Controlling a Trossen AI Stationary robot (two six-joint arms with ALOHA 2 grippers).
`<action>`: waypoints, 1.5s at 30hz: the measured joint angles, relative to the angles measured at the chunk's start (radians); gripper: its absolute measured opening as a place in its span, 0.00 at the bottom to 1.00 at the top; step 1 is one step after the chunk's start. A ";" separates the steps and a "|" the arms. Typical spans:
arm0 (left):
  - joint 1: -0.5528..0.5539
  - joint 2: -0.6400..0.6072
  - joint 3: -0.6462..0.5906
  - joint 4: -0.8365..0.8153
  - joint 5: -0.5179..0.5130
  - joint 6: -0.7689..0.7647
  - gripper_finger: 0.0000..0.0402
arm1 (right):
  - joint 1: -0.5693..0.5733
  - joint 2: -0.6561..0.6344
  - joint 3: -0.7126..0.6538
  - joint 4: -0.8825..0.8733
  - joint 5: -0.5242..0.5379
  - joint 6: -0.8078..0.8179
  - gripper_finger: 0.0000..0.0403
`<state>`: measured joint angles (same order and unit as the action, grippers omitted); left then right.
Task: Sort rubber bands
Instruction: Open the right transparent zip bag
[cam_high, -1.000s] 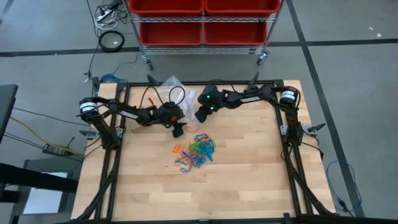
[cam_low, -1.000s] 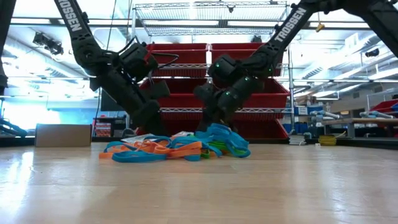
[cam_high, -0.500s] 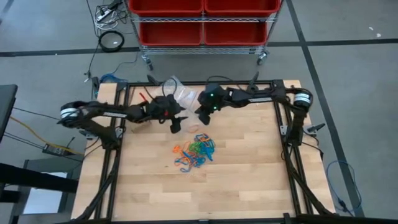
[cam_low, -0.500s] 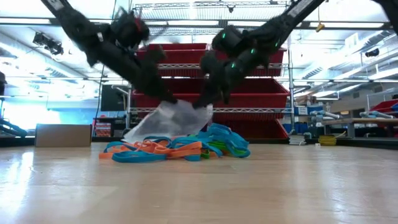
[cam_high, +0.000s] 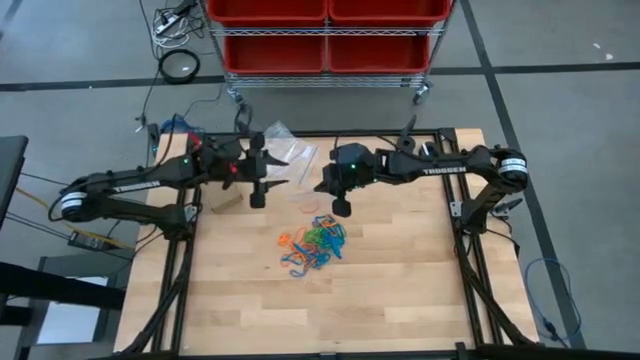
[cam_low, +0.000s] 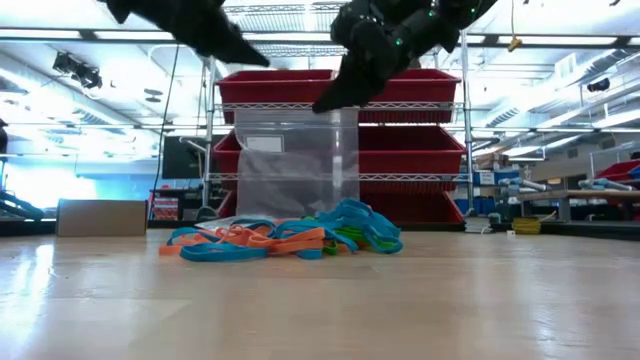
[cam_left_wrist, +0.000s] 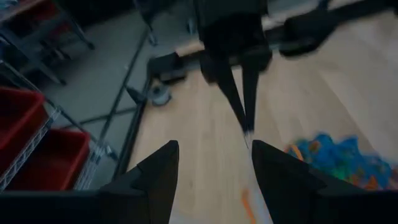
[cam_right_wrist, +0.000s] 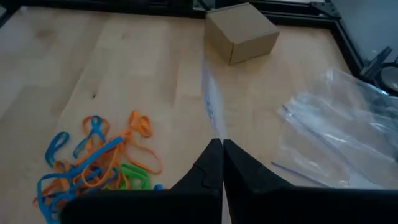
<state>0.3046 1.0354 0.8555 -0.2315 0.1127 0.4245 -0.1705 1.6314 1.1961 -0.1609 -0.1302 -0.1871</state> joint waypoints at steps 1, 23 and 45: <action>0.001 0.008 0.013 -0.048 0.014 0.008 0.53 | 0.007 0.000 0.000 -0.001 0.011 -0.003 0.00; -0.054 0.209 0.023 -0.220 0.091 -0.045 0.56 | 0.038 0.001 0.000 -0.008 0.059 0.002 0.00; -0.064 0.294 0.022 -0.136 -0.083 -0.020 0.04 | 0.037 0.002 0.000 -0.023 0.060 0.010 0.00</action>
<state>0.2409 1.3293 0.8780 -0.3678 0.0296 0.4042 -0.1337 1.6329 1.1961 -0.1835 -0.0705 -0.1776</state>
